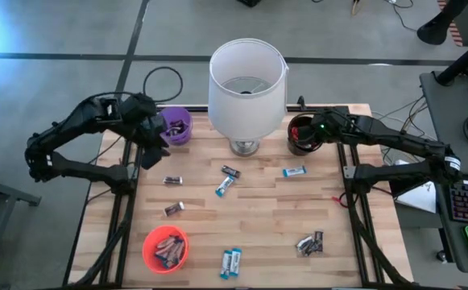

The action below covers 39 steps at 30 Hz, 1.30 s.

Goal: Organize candy in baskets
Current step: Put the white chocolate bar into the orange bucket

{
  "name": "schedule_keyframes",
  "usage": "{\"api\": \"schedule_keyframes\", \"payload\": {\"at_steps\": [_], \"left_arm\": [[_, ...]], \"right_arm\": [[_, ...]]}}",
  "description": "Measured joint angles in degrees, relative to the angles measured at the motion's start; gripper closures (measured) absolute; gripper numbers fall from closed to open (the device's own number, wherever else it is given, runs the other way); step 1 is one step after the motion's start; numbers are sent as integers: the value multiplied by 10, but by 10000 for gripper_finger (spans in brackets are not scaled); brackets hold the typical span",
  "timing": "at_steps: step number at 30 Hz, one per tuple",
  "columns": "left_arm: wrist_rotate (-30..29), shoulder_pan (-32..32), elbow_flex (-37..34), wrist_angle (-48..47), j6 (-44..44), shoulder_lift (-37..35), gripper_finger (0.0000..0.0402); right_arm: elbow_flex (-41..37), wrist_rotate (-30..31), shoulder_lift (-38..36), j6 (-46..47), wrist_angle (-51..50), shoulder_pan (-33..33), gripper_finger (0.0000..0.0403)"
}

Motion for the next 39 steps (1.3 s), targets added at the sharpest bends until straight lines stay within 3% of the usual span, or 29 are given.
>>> {"api": "schedule_keyframes", "payload": {"at_steps": [5, 11, 17, 27, 36, 39], "left_arm": [[28, -10, -1, -5, -12, 12, 258], [103, -13, 10, 10, 13, 38, 258], [134, -29, 43, 9, 51, 47, 258], [125, -111, 111, 3, 63, 44, 258], [14, -189, 75, 25, -32, 43, 258], [9, -208, 50, 60, -79, 43, 258]], "right_arm": [[6, -31, 0, 0, 0, 0, 270], [29, -25, 0, -1, 1, 0, 268], [51, -22, 0, -1, 1, 0, 264], [50, -21, 1, 33, 1, 0, 266], [50, -21, 2, 43, 1, 0, 269], [49, -21, 2, 39, 1, 0, 271]]}}
